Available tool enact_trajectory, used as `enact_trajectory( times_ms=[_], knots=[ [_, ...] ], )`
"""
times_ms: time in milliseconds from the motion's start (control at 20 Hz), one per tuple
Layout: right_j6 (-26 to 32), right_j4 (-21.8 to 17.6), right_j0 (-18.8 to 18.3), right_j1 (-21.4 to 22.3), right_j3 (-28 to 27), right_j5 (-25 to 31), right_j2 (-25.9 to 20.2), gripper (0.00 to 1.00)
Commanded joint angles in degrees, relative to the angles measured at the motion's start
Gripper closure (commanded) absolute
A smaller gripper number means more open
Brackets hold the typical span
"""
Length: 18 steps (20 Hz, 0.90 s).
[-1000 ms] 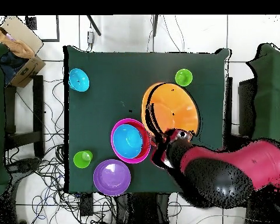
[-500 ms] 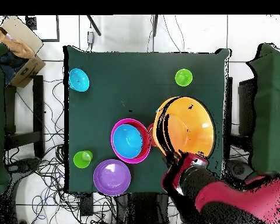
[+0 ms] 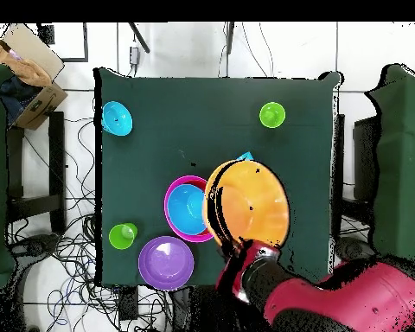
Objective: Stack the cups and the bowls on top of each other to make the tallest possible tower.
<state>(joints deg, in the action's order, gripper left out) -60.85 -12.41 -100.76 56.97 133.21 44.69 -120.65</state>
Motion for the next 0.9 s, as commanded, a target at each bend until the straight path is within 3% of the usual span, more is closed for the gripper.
enact_trajectory(
  times_ms=[50,200,650,750,900],
  knots=[
    [-9.61,2.48,4.39,-15.36,15.32,-9.15,6.65,1.00],
    [-10.32,1.26,3.64,-16.84,17.86,-12.31,6.20,1.00],
    [-8.53,-2.18,4.72,-16.05,19.64,-15.73,8.17,1.00],
    [-6.22,-4.80,5.41,-16.73,19.84,-16.69,11.49,1.00],
    [-2.87,-10.50,7.58,-19.64,18.80,-18.05,20.07,1.00]
  ],
)
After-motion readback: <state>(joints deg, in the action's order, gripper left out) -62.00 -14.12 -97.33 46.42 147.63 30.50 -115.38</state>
